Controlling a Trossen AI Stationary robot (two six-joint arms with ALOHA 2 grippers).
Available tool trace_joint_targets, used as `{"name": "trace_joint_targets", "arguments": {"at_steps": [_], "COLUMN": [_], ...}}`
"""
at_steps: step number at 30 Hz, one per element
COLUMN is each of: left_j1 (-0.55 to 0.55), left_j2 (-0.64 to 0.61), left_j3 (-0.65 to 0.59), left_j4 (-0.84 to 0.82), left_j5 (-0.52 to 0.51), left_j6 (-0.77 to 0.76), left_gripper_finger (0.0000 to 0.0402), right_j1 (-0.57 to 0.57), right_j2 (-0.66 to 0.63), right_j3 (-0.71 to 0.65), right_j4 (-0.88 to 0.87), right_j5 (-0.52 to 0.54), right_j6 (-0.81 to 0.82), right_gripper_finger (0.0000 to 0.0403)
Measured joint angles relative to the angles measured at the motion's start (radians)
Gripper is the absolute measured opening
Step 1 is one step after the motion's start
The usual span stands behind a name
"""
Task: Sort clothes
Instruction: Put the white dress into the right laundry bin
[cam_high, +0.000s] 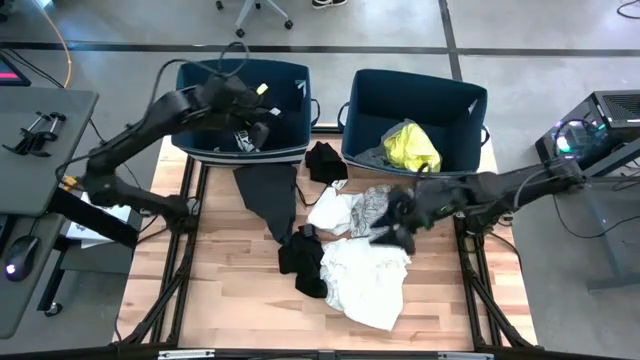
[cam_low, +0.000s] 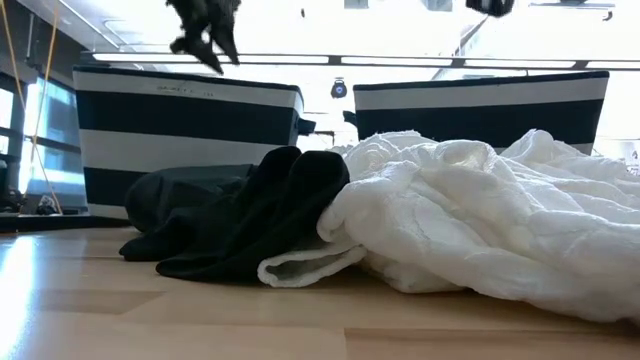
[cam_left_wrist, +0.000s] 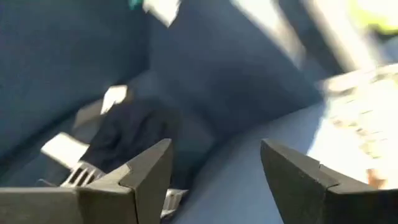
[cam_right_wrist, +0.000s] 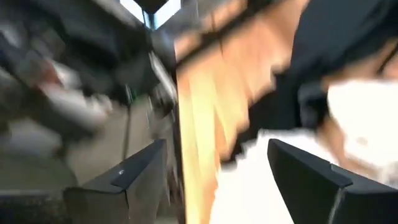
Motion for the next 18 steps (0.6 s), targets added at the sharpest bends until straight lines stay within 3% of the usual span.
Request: {"name": "trace_joint_targets", "arguments": {"at_steps": [6,12,18], "left_j1": [-0.149,-0.249,-0.308], "left_j2": [-0.075,-0.064,-0.026], "left_j3": [0.0,0.0,0.0], "left_j4": [0.102,0.123,0.122], "left_j5": [-0.02,-0.043,-0.058], "left_j6": [-0.048,-0.052,-0.052], "left_gripper_finger": [0.0228,0.0227,0.0227], "right_j1": [0.043,0.045,0.045], "right_j2": [0.161,0.364,0.569], "right_j3": [0.0,0.0,0.0], "right_j4": [-0.15,-0.195,-0.191], "right_j5": [-0.077,-0.004,0.023], "right_j6": [-0.166,-0.406,-0.521], "right_gripper_finger": [0.0266,0.0266,0.0266]}}
